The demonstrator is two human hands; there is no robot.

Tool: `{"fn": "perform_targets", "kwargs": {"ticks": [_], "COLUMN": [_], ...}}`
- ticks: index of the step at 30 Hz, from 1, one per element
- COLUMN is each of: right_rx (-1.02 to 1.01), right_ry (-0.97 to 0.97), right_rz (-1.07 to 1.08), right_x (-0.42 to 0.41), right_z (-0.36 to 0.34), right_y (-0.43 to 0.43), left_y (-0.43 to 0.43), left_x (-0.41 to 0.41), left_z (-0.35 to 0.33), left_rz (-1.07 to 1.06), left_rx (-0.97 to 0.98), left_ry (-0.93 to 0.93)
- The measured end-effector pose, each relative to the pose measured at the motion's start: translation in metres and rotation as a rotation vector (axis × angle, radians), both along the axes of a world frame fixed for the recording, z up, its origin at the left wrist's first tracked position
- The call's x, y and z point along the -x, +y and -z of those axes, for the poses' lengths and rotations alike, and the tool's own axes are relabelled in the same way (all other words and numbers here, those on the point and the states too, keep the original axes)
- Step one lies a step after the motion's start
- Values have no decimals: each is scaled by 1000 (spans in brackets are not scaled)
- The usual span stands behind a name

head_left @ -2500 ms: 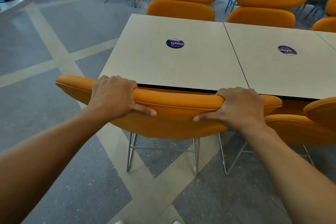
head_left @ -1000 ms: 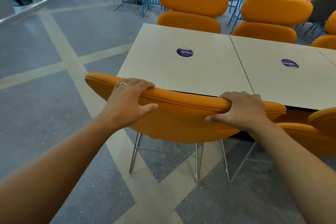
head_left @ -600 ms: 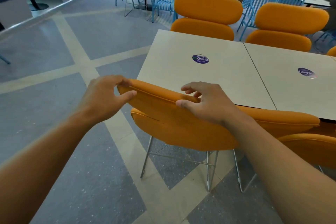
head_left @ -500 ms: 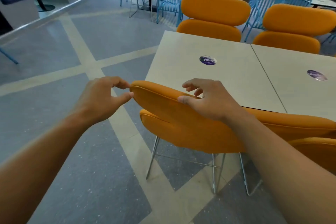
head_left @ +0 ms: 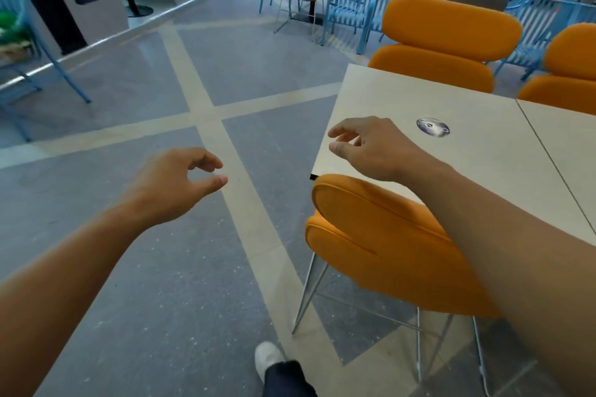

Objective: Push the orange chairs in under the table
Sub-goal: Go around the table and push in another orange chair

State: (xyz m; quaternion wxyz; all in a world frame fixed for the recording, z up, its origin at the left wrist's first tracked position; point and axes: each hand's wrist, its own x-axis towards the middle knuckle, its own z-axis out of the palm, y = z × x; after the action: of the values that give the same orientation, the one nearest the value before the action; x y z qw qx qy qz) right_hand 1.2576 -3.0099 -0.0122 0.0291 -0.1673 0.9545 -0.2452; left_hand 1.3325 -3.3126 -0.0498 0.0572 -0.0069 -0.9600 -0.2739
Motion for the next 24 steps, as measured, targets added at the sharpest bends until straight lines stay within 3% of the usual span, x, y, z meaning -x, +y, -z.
{"fn": "perform_targets", "kwargs": {"ticks": [10, 24], "right_rx": [-147, -53], "right_ry": [-131, -280], "right_rz": [-13, 102], "right_x": [155, 344], "right_z": [27, 74], "right_y": [-62, -116], "left_y": [-62, -98], "left_x": [146, 389], "left_z": [18, 43], "left_rz": [9, 159], "left_rx": [18, -7], "left_ry": [-77, -206]}}
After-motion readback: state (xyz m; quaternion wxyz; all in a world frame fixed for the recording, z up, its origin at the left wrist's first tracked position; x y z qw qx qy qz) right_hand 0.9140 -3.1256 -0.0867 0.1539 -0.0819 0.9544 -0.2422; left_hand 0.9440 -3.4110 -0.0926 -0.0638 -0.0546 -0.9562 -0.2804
